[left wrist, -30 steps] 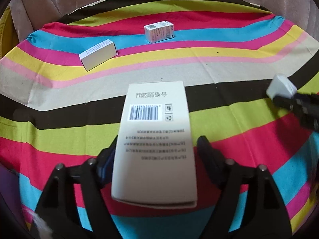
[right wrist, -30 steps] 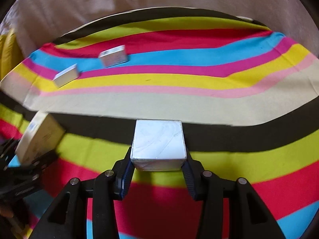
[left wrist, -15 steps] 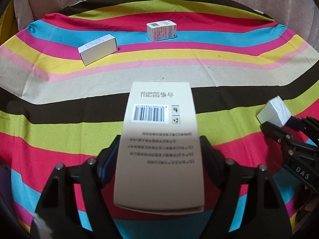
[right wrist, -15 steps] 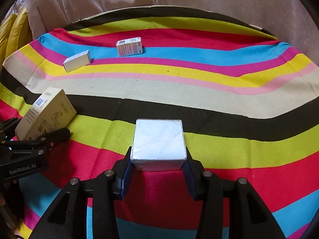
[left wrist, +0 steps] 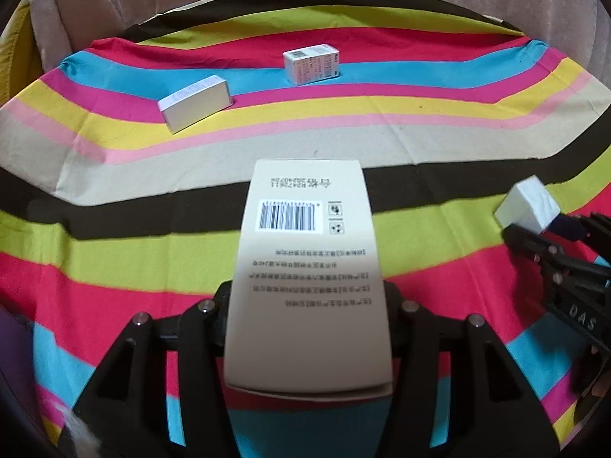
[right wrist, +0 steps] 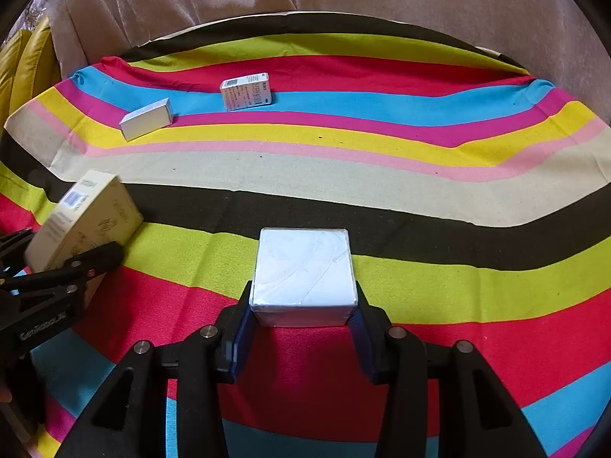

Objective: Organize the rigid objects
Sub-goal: 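Lift both held boxes and carry them toward the storage box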

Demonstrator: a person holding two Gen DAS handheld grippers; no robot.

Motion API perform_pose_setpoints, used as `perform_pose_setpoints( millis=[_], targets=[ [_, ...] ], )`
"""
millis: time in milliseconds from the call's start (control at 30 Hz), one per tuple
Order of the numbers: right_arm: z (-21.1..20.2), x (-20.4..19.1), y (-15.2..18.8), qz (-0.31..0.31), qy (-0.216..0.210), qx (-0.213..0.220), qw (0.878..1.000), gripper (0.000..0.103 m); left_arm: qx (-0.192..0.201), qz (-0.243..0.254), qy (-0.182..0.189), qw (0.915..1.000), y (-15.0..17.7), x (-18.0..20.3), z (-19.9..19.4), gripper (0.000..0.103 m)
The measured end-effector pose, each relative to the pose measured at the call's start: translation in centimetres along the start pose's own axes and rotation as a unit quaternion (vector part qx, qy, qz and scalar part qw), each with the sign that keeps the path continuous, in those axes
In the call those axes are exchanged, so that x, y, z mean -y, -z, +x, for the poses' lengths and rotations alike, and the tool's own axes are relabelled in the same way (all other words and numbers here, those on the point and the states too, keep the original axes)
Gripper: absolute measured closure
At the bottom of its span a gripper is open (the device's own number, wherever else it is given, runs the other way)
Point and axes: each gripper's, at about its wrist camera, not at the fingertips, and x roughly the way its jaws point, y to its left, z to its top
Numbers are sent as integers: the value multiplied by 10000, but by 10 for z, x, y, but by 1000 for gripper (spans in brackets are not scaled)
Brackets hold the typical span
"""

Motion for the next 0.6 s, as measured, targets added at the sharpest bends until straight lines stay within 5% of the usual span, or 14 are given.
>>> perform_pose_setpoints(
  millis=[267, 600],
  targets=[
    [-41, -8, 26, 562, -345, -74, 9978, 57, 82, -82, 48, 9999, 42, 0, -56, 47],
    [-87, -51, 33, 64, -694, 76, 9975, 57, 310, -413, -199, 9985, 68, -35, -115, 47]
  ],
)
